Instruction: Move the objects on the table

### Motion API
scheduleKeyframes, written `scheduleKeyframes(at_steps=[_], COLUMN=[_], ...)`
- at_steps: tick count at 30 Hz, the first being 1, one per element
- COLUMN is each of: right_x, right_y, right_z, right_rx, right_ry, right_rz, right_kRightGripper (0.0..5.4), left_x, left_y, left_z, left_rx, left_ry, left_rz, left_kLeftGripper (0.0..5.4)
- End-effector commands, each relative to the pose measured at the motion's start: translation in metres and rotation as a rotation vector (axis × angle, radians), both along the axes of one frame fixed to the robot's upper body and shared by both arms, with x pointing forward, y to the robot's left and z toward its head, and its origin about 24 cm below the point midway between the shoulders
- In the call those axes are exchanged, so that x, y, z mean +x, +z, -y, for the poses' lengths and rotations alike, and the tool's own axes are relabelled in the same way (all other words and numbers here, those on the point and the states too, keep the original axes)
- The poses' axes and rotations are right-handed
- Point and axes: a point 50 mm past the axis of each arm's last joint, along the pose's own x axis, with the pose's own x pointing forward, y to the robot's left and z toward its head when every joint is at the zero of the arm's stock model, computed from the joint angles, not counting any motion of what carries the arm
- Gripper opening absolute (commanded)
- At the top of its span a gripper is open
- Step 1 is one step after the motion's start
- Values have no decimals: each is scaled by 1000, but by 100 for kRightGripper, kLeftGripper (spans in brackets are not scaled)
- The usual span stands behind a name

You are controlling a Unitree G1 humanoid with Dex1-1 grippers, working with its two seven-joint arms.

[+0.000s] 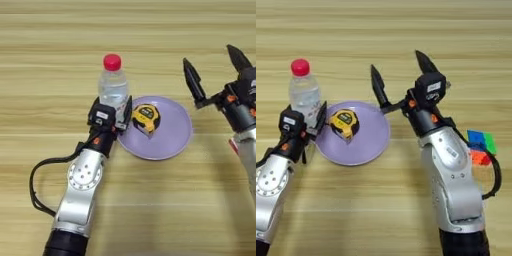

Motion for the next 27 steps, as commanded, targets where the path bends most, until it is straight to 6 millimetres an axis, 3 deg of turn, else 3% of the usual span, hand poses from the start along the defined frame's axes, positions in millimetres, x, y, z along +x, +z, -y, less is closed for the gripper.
scheduleKeyframes(at_steps=[1,5,12,19,27], right_x=[17,35,50,51,47], right_y=[-18,-43,-61,-63,-56], right_z=[4,7,4,7,6], right_rx=[-22,-122,-79,-54,-38], right_ry=[-110,-179,-172,-173,-166], right_rz=[-16,-117,-215,-225,-209], right_kRightGripper=[540,540,540,540,540], left_x=[4,6,6,6,9], left_y=[15,12,11,0,-26], left_z=[-10,-25,-56,-85,-88], left_rx=[-6,7,14,15,-5], left_ry=[35,90,195,289,299], left_rz=[75,68,62,18,-64], left_kLeftGripper=[314,313,313,313,313])
